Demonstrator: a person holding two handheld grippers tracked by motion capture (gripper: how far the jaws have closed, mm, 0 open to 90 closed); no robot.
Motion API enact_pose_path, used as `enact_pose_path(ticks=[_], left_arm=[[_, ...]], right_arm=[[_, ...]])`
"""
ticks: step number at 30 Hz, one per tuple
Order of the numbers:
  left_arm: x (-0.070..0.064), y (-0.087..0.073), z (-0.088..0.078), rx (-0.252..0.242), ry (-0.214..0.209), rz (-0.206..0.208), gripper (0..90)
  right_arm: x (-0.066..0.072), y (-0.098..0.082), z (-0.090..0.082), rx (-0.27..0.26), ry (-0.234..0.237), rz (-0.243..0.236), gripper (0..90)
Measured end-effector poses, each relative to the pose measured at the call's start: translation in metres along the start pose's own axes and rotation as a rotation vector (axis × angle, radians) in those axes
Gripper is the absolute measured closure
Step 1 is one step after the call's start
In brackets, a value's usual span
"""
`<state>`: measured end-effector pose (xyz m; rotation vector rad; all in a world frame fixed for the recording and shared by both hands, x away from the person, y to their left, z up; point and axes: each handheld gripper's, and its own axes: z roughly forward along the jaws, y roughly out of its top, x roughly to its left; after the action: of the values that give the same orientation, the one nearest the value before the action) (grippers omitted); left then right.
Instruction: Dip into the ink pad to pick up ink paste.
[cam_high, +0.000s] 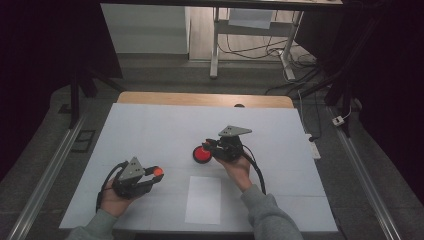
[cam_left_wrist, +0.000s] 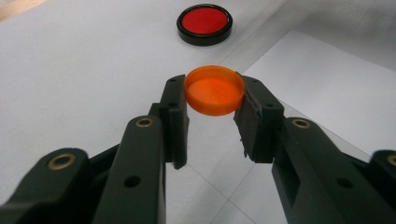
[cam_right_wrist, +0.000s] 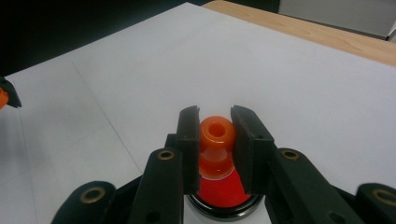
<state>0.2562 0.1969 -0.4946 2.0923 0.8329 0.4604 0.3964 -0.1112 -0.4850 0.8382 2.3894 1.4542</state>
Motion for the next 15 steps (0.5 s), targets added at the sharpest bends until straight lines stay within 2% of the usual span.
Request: enact_pose_path(ticks=[5,15], left_arm=[[0.000,0.000,0.000,-0.002,-0.001,-0.003,64.9],[0.000,0.000,-0.001,-0.003,0.000,-0.004,64.9]], right_arm=[[0.000,-0.001,0.005,0.009,0.001,0.000,72.4],[-0.002,-0.009,0.019,0.061,-0.018,-0.006,72.4]])
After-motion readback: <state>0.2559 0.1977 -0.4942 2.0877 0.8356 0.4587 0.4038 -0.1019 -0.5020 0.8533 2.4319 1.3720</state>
